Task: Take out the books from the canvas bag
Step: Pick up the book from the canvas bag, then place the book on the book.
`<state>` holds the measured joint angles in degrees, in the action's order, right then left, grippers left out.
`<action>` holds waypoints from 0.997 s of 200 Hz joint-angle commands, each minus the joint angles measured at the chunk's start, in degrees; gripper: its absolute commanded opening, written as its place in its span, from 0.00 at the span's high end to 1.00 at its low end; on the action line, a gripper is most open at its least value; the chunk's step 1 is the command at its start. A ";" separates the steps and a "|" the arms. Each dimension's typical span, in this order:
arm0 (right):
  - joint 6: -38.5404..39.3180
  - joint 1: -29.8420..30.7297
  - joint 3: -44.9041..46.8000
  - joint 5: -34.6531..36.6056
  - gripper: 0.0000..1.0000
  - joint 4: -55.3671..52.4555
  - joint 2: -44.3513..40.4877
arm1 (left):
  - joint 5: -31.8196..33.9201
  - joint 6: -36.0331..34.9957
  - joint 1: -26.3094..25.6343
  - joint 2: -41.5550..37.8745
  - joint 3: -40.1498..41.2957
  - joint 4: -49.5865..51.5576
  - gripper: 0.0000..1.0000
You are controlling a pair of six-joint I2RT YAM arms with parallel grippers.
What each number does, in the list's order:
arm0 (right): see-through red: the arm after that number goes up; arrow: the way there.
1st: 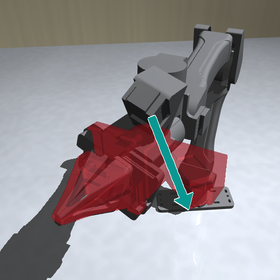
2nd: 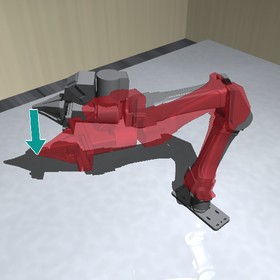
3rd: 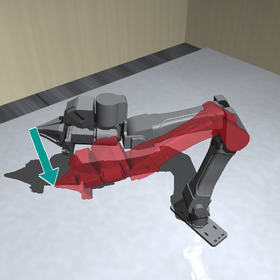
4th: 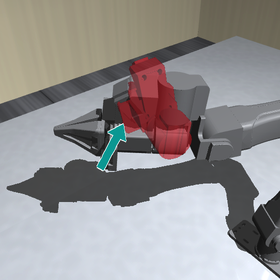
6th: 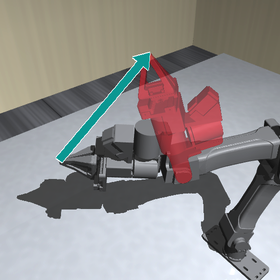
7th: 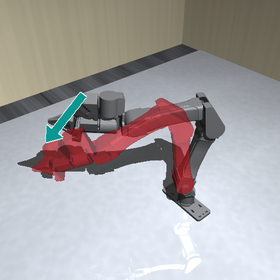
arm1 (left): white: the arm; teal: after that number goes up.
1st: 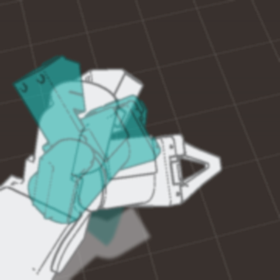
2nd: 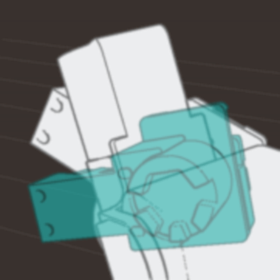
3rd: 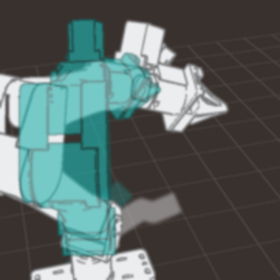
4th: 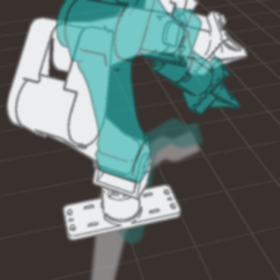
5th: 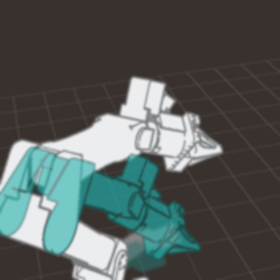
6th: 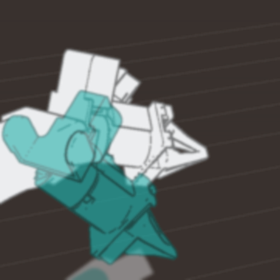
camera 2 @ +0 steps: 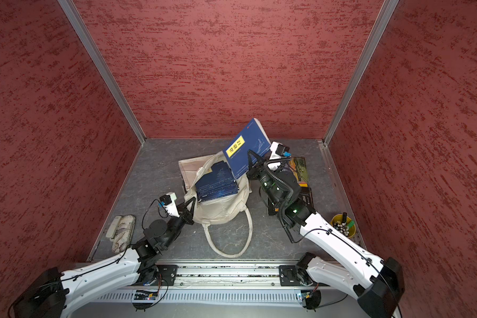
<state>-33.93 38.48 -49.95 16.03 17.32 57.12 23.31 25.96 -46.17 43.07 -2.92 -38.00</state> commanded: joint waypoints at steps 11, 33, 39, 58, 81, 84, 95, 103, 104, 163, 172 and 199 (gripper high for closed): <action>-6.93 -8.24 0.68 6.47 1.00 -1.63 -4.54 | 1.30 0.56 0.47 -0.39 -1.38 1.41 1.00; -11.46 -15.47 3.49 4.47 1.00 -2.40 -6.56 | 1.47 0.76 0.56 -0.64 -1.38 1.78 1.00; -12.77 -17.33 4.27 3.55 1.00 -2.59 -6.90 | 1.50 0.76 0.54 -0.67 -1.38 1.79 1.00; -16.60 -23.23 7.00 0.68 1.00 -2.06 -7.00 | 1.46 0.94 0.56 -0.54 -1.52 1.91 1.00; -21.13 -28.29 10.11 -3.98 1.00 0.60 -4.46 | 1.39 1.02 0.58 -0.36 -1.60 1.97 1.00; -21.80 -28.83 10.48 -4.49 1.00 0.86 -3.89 | 1.33 0.99 0.56 -0.35 -1.65 1.91 1.00; -23.41 -30.54 11.85 -6.73 1.00 3.25 -1.27 | 1.30 0.99 0.56 -0.44 -1.61 1.96 1.00; -24.41 -31.58 12.88 -8.05 1.00 5.42 0.85 | 1.26 1.03 0.60 -0.52 -1.58 1.99 1.00; -24.60 -31.69 13.05 -8.26 1.00 5.74 1.09 | 1.23 1.03 0.58 -0.52 -1.62 1.97 1.00; -32.39 -35.14 17.35 -14.30 1.00 22.46 19.49 | 0.99 1.12 0.61 -0.57 -1.68 2.15 1.00; -33.58 -35.27 17.36 -13.96 1.00 23.74 22.17 | 0.97 1.20 0.56 -0.53 -1.65 2.14 1.00; -35.22 -35.36 15.95 -13.06 1.00 26.55 30.08 | 0.78 1.20 0.58 -0.40 -1.65 2.06 1.00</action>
<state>-65.63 3.62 -32.08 3.55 34.98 82.56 23.70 26.81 -46.11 42.74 -3.14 -36.86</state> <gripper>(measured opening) 0.119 0.063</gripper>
